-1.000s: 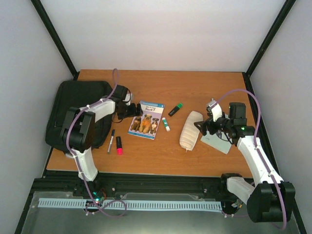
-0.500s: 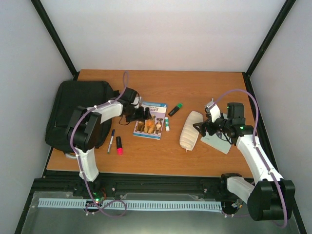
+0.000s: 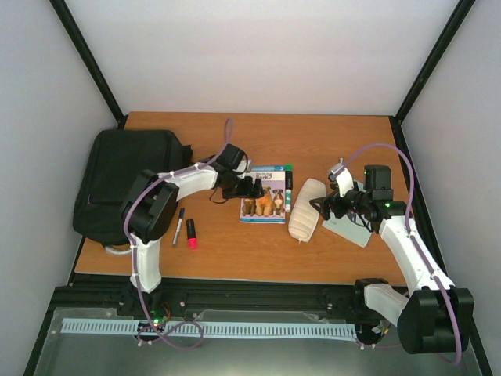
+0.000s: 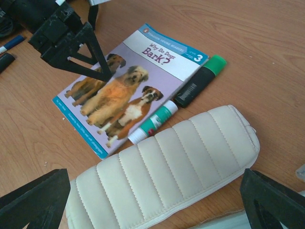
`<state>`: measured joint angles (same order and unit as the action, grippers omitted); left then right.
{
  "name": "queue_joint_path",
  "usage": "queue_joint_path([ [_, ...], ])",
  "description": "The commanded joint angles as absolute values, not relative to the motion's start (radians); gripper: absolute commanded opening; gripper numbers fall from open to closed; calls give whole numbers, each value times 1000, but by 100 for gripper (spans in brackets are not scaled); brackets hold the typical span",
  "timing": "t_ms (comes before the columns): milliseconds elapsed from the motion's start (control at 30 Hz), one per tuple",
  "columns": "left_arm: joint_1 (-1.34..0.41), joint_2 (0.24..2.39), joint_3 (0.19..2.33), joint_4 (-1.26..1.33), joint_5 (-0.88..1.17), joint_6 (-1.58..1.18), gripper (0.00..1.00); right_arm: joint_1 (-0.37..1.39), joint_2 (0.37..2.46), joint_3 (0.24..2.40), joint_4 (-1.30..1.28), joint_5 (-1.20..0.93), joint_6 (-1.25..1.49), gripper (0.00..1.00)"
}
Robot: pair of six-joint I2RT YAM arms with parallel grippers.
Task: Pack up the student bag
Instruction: Move the book to the center of the board.
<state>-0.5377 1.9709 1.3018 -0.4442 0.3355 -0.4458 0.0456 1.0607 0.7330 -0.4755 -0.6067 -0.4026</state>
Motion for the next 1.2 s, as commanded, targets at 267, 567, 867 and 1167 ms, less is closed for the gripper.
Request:
queue_joint_path([
  [267,-633,2065,1414,-477,363,-453,98,52,1068,744,-469,-620,-416,100],
  [567,-634,1888,1288,-592,181,-495,100,52,1068,744,-473,-622,-418,100],
  [867,-626,1701,1051,-677,-23,-608,100,57,1074,749,-476,-629,-419,100],
  [1167,-524,1640,1000,-667,-158,-648,100,59,1069,747,-479,-632,-418,100],
])
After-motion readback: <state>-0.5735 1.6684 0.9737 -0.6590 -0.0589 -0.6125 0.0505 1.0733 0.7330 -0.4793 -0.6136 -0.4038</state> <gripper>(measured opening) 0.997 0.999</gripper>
